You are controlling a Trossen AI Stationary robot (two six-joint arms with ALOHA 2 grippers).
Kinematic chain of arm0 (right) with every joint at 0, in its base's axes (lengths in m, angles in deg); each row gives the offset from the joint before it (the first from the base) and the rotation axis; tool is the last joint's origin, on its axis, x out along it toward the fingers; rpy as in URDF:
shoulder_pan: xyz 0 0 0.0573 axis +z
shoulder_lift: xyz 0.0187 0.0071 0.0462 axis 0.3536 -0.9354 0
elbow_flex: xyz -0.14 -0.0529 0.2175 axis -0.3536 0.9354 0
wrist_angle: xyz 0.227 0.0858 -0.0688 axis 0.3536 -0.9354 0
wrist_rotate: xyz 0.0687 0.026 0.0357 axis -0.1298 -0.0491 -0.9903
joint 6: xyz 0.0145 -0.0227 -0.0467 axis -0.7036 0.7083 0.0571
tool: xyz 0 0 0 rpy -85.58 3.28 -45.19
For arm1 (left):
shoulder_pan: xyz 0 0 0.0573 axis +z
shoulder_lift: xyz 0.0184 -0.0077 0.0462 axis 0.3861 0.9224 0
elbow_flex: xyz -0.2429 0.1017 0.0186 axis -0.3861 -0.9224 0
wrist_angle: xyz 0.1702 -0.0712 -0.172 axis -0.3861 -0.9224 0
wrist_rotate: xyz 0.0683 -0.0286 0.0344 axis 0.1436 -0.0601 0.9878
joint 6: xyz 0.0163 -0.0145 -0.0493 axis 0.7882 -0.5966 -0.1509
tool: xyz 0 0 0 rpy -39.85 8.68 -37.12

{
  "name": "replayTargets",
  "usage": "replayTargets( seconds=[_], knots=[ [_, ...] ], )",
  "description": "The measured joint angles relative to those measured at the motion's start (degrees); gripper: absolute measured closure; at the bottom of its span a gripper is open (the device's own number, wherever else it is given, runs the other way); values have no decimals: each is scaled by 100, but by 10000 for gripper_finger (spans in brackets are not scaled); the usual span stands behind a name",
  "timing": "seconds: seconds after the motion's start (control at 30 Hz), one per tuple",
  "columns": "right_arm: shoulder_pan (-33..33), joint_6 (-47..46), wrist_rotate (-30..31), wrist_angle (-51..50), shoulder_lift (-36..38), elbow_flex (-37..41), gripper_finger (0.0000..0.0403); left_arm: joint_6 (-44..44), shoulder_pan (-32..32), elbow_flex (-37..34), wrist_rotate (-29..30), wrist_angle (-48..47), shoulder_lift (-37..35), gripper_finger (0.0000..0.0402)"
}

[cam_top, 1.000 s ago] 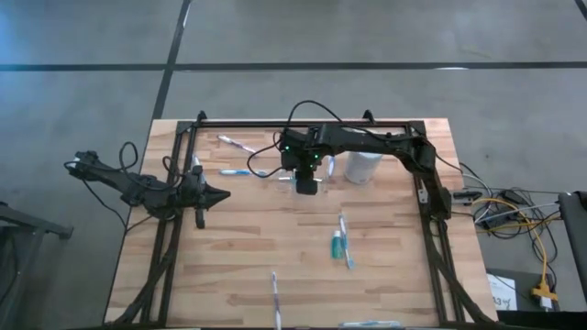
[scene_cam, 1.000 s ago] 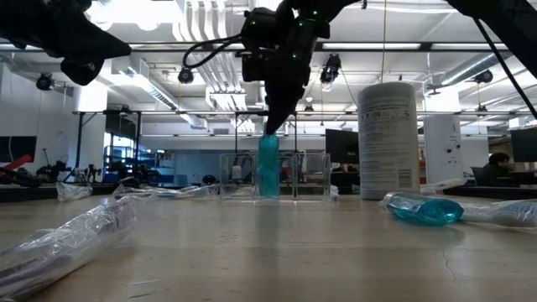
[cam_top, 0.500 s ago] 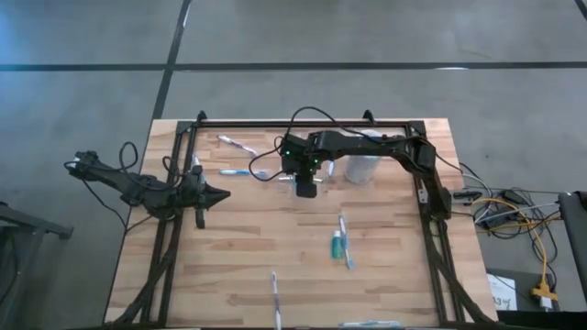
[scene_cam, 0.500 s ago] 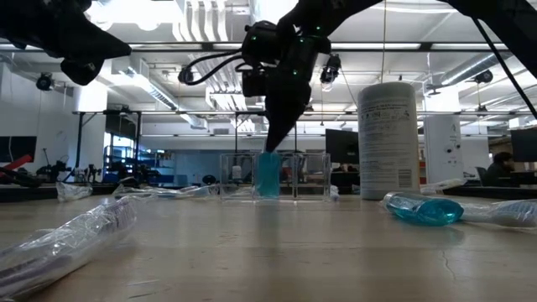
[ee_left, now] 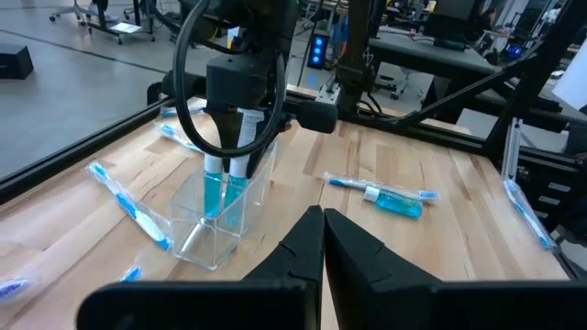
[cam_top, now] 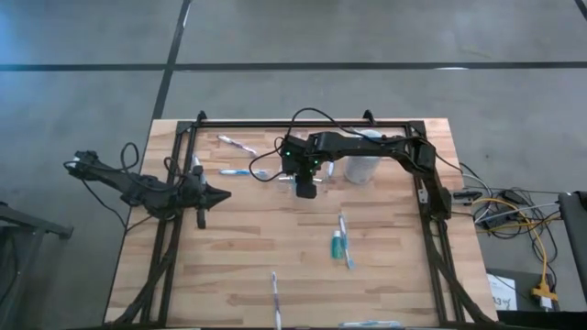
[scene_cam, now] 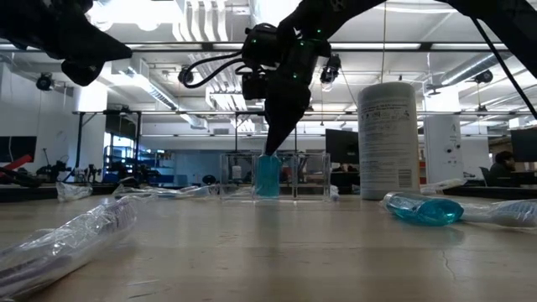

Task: Pick & Place toothbrushing station
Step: Put the mouthwash into the transparent organizer

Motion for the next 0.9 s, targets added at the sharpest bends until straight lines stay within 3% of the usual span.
replayTargets(
  seconds=[0.4, 0.9],
  knots=[
    [39, -41, -3, 149, 1, 157, 307, -11, 0, 0, -1, 7, 131, 388],
    [37, -160, -2, 238, 24, 201, 234, -33, 0, 0, -1, 4, 131, 388]
  ],
)
